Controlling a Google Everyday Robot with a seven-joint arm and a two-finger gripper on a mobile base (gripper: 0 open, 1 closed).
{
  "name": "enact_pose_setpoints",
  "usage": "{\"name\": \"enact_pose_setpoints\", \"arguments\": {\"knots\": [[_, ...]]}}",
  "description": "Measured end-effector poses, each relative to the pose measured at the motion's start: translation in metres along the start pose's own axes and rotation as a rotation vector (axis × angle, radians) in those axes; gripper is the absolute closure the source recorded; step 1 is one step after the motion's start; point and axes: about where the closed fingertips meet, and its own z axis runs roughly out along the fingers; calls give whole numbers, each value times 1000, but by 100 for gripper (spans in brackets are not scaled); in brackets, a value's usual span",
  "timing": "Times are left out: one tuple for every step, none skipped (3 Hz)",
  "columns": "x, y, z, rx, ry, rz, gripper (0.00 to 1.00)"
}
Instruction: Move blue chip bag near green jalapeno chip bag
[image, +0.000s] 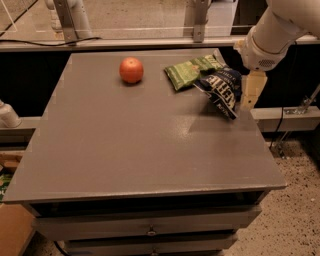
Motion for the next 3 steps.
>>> {"name": "enact_pose_setpoints", "arguments": {"knots": [[12, 1, -15, 7, -43, 54, 0], [29, 8, -35, 2, -107, 130, 0], [46, 18, -54, 4, -188, 204, 0]]}}
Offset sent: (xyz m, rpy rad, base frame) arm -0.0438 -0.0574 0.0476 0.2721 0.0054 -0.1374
